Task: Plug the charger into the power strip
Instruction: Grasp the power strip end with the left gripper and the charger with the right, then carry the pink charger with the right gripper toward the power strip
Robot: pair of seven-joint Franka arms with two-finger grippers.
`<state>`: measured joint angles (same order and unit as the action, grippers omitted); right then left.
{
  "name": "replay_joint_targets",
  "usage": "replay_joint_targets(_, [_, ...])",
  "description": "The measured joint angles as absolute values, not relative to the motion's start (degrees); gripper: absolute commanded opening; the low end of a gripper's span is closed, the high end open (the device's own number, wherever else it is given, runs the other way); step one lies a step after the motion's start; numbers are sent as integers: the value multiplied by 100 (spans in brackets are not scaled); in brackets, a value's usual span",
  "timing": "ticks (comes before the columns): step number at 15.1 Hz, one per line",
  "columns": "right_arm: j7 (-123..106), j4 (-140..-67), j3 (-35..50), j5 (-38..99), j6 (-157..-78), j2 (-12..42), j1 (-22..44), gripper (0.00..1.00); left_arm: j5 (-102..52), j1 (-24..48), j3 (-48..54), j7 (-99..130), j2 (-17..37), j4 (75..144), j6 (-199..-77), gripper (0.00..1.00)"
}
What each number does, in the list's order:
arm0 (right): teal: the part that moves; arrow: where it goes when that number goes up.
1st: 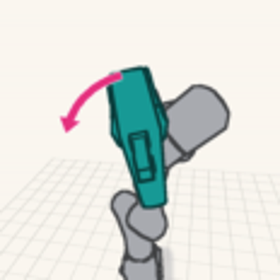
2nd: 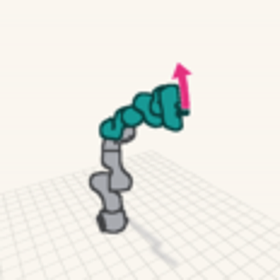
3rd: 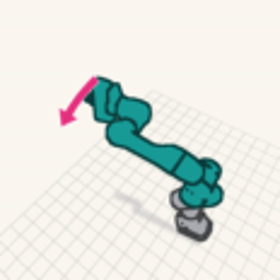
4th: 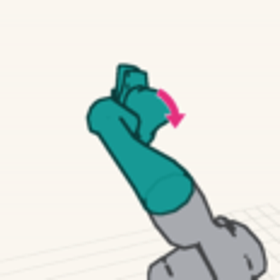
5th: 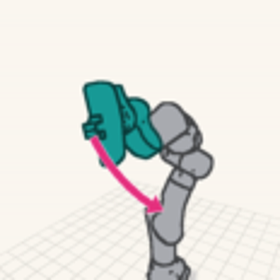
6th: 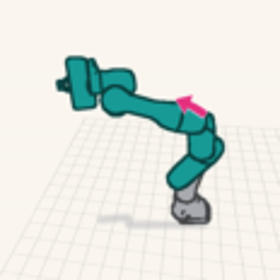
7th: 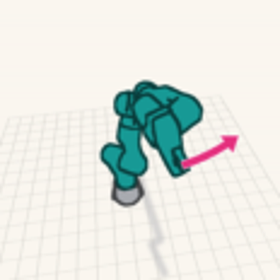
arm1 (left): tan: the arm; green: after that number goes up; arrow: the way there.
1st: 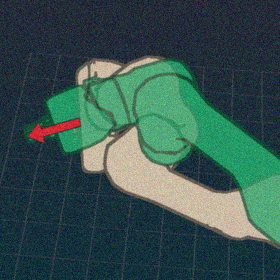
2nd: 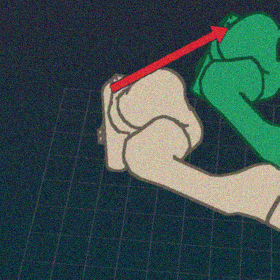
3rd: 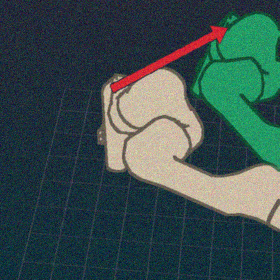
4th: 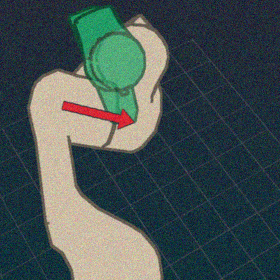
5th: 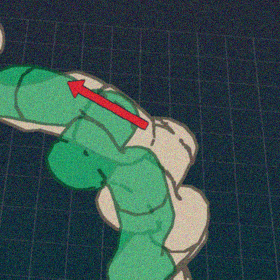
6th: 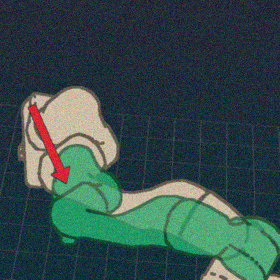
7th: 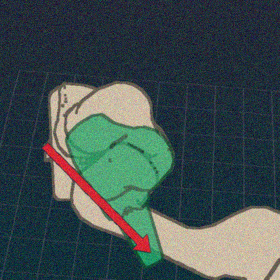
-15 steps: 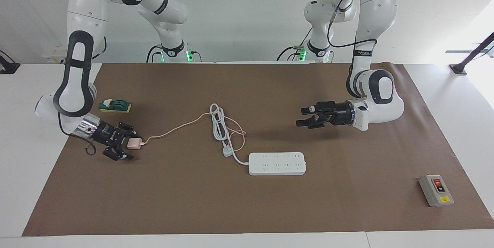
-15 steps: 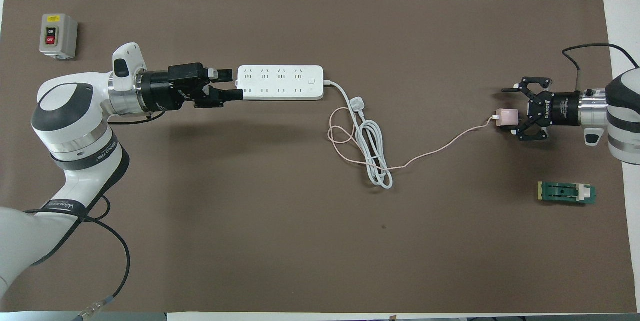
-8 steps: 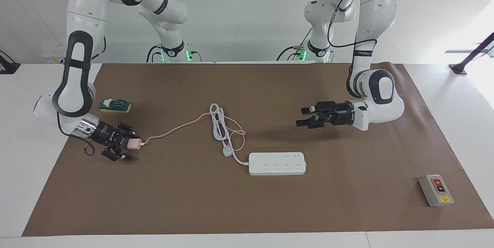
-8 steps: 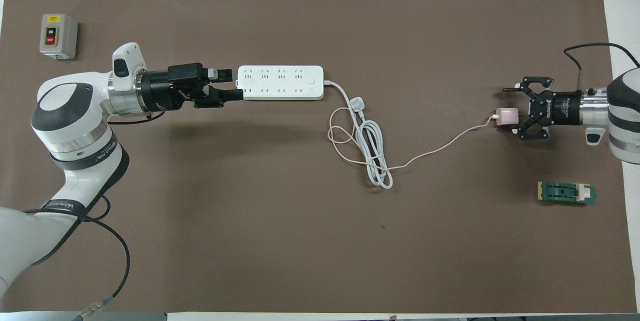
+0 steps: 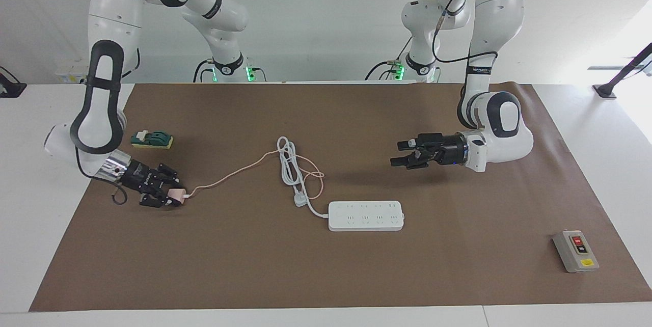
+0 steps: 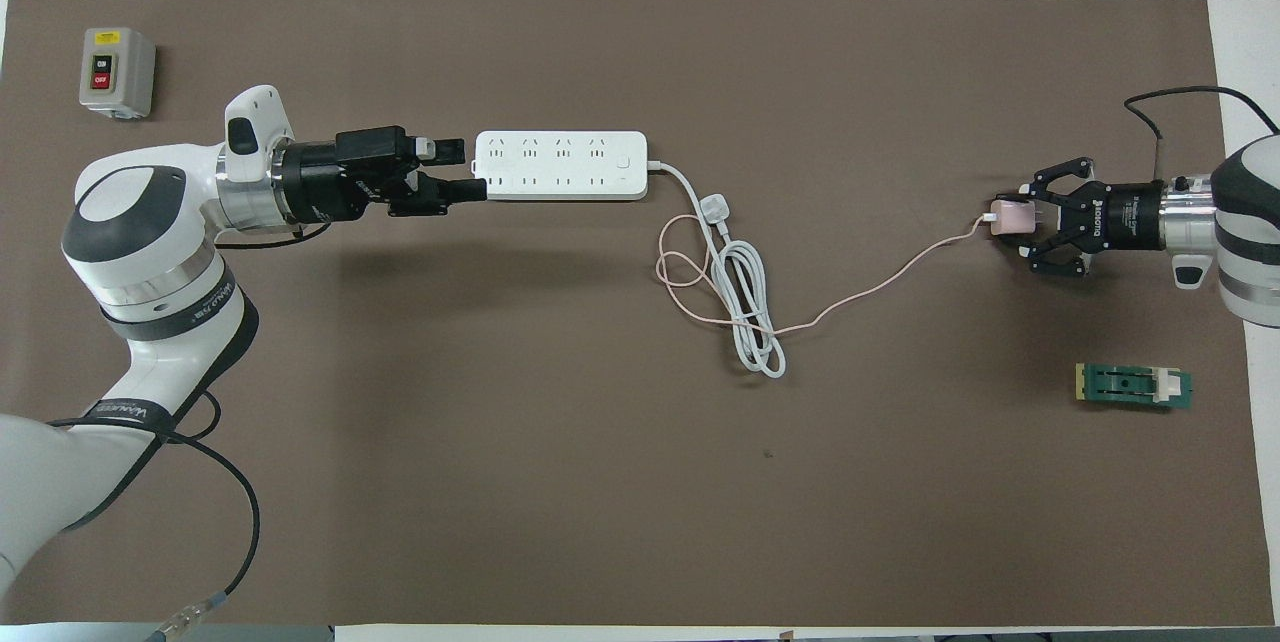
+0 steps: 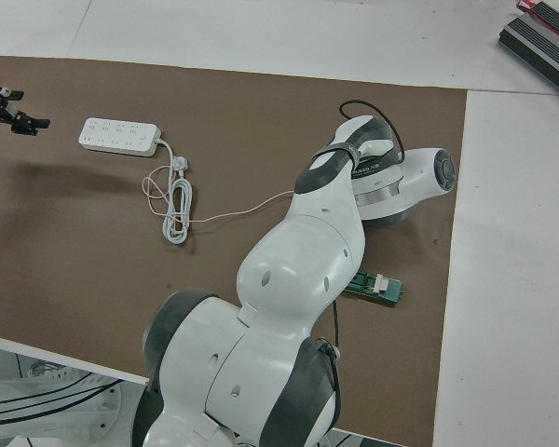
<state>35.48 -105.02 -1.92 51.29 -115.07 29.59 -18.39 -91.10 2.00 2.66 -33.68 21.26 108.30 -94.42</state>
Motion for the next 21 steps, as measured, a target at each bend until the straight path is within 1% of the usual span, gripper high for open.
replay_joint_targets(3, [3579, -10474, -176, 5102, -11508, 2961, -1783, 0, -9088, 200, 264, -3368, 2126, 10804, -9442, 100])
replay_joint_targets(8, [4437, -10230, -143, 4961, -11459, 2871, -1336, 0, -9083, 200, 263, -3368, 2126, 10785, -9441, 100])
replay_joint_targets(12, [5053, -10037, -94, 4945, -11144, 2781, -1275, 0, -9080, 200, 266, -3368, 2126, 10779, -9434, 100])
replay_joint_targets(15, [5269, -9993, -71, 4945, -11138, 2742, -1143, 0, -9079, 200, 266, -3368, 2126, 10771, -9433, 100])
replay_joint_targets(21, [5309, -9970, -70, 4945, -11138, 2730, -1124, 0, -9079, 198, 257, -3368, 2126, 10689, -9432, 100])
